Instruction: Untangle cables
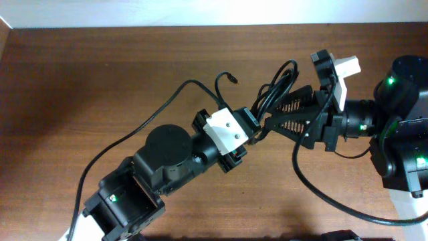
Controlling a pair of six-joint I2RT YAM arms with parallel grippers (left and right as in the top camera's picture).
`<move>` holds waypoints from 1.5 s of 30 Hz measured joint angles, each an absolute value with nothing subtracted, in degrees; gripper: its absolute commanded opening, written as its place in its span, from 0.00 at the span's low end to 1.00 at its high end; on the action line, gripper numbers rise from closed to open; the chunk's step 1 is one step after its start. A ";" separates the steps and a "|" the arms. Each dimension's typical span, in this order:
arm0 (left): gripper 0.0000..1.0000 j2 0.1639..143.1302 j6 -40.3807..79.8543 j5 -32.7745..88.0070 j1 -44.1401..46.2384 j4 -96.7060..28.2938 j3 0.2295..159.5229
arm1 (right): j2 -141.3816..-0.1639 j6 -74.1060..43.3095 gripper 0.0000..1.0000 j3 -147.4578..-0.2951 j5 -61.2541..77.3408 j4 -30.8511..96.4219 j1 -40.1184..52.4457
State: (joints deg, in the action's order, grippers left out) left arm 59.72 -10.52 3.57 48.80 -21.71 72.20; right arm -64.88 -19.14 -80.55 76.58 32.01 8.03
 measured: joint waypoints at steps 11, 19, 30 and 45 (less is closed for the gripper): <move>0.00 62.92 -10.76 1.15 48.80 -18.48 72.20 | -64.77 -18.87 0.52 -80.55 78.26 32.10 8.03; 0.00 62.92 -10.96 -3.29 48.80 -18.52 72.20 | -64.77 -18.85 0.52 -80.55 79.00 32.10 8.03; 0.00 62.92 -10.96 2.44 48.69 -18.48 72.20 | -64.77 -18.83 0.52 -80.55 79.18 31.73 8.03; 0.00 65.98 -10.90 6.31 48.53 -15.25 72.20 | -64.66 -18.65 0.21 -80.55 82.89 30.87 8.05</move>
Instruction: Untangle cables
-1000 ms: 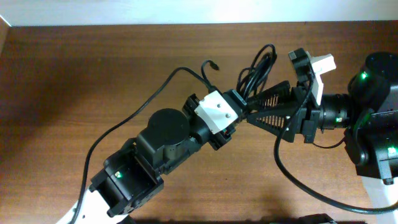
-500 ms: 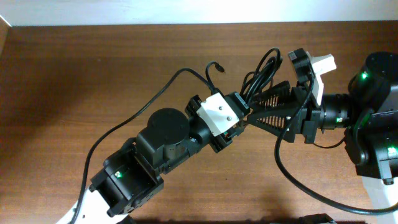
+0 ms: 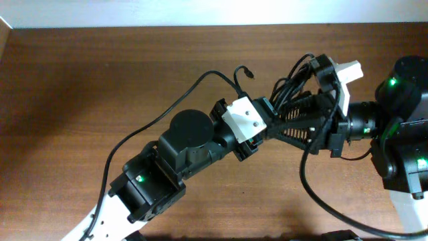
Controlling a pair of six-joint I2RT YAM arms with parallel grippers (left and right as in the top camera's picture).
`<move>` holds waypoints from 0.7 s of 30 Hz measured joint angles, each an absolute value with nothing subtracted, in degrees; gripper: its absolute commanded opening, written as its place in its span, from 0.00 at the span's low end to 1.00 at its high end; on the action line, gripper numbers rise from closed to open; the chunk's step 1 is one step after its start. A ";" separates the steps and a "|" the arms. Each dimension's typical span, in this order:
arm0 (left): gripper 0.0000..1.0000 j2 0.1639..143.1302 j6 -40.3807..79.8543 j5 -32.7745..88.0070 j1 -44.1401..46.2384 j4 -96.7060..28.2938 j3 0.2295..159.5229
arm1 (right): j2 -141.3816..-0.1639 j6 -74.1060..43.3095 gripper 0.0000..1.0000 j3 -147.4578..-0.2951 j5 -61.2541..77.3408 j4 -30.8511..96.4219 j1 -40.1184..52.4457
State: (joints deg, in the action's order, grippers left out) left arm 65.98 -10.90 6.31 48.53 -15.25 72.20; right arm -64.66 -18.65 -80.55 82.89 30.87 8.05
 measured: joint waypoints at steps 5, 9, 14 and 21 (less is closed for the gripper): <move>0.00 66.00 -10.96 7.03 48.45 -15.16 72.20 | -64.47 -18.11 0.04 -80.55 83.20 30.81 8.10; 0.00 66.00 -10.96 7.53 48.53 -15.11 72.20 | -64.47 -18.02 0.04 -80.55 82.81 30.81 8.08; 0.00 66.00 -10.96 7.42 48.53 -15.11 72.20 | -64.47 -18.02 0.04 -80.55 82.83 30.81 8.08; 0.00 63.44 -11.60 4.03 48.60 -18.09 72.20 | -64.47 -18.50 0.04 -80.55 84.84 26.72 7.84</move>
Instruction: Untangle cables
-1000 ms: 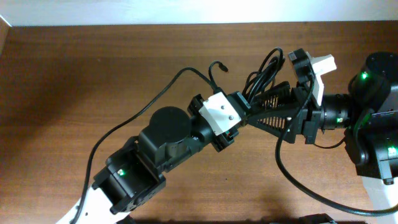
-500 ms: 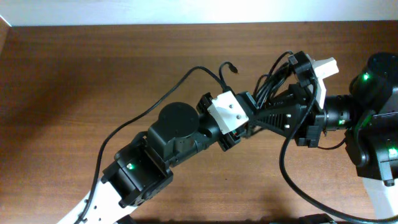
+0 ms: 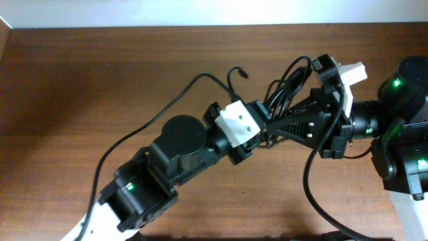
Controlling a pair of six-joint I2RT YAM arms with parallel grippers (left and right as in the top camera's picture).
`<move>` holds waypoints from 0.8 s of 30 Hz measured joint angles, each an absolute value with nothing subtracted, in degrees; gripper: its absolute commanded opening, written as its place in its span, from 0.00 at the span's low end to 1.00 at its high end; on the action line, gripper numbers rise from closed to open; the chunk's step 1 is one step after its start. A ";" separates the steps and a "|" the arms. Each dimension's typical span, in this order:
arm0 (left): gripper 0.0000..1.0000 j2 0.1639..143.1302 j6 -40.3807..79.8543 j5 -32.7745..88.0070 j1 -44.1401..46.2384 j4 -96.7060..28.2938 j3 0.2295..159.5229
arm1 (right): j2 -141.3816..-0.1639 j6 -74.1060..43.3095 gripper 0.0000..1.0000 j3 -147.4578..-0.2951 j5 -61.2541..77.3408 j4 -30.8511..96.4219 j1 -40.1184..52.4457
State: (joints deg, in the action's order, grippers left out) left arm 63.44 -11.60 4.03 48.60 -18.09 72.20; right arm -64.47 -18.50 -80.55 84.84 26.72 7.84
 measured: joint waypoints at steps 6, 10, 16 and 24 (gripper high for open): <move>0.00 59.70 -14.11 -0.34 48.60 -26.13 72.20 | -64.29 -22.70 0.04 -80.55 87.20 22.20 4.32; 0.00 59.18 -16.53 -1.32 48.60 -30.48 72.20 | -63.61 -24.18 0.04 -80.55 87.39 22.17 2.68; 0.00 59.02 -18.39 -3.07 48.75 -34.04 72.23 | -63.16 -25.15 0.04 -80.55 87.44 22.24 0.08; 0.00 57.25 -19.59 -3.68 48.75 -38.26 72.20 | -63.05 -25.50 0.04 -80.55 87.99 22.17 -9.34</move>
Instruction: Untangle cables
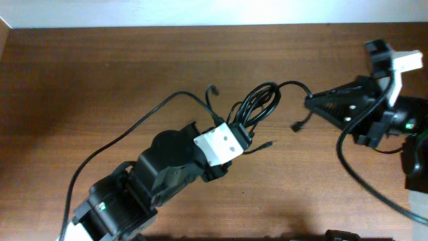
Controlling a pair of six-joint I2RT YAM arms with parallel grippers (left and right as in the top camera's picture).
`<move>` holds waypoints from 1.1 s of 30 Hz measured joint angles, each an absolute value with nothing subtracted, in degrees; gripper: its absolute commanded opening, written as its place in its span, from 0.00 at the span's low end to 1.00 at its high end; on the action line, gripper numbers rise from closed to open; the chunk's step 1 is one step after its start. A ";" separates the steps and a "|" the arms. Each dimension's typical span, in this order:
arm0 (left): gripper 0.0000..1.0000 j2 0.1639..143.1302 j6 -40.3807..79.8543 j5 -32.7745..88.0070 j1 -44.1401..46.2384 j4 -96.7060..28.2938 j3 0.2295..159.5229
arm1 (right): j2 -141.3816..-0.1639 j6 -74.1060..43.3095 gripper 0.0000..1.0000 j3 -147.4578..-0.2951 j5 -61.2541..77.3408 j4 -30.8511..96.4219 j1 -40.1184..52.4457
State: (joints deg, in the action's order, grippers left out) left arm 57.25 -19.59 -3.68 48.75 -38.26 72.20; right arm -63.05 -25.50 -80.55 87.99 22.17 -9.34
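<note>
A bundle of black cables (257, 106) lies looped on the brown table (100, 60) at the middle. My left gripper (239, 128), half hidden under its white wrist camera, is shut on the bundle's lower end. A thin plug end (267, 143) sticks out to its right. One strand (294, 85) arcs from the bundle to my right gripper (309, 101), whose fingers meet on it; its plug (296, 126) dangles below. A long black cable (134, 127) runs from the left arm's base up to a hooked end (211, 88).
A thick black lead (354, 171) curves from the right arm down to the table's lower right. The left arm's bulky body (160, 167) covers the lower middle. The table's back edge runs along the top.
My right gripper has drawn back to the right, away from the left gripper, with one strand stretched out of the bundle. The left gripper has shifted down and left with the bundle.
Both grippers met at the cable bundle in the middle of the table. They then stood a little further right and up, still close together at the bundle. Now they are well apart, the left keeping the bundle and the right holding one strand out.
</note>
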 measured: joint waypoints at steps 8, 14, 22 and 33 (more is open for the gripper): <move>0.00 51.90 -22.59 4.03 48.69 -40.18 72.20 | -63.11 -25.12 0.72 -80.55 88.60 22.92 -18.37; 0.00 49.67 -23.14 8.73 48.71 -39.92 72.20 | -63.29 -25.06 0.91 -80.55 88.58 23.16 -18.46; 0.00 49.71 -18.15 9.78 48.69 -34.04 72.16 | -63.31 -23.73 0.88 -80.55 88.58 23.35 -18.46; 0.00 49.78 -6.00 11.27 48.69 -23.46 72.10 | -63.31 -7.90 1.00 -80.55 88.42 25.23 -15.18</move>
State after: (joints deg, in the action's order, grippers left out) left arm 49.78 -6.00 11.27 48.69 -23.46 72.10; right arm -63.31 -7.90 -80.55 88.42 25.23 -15.18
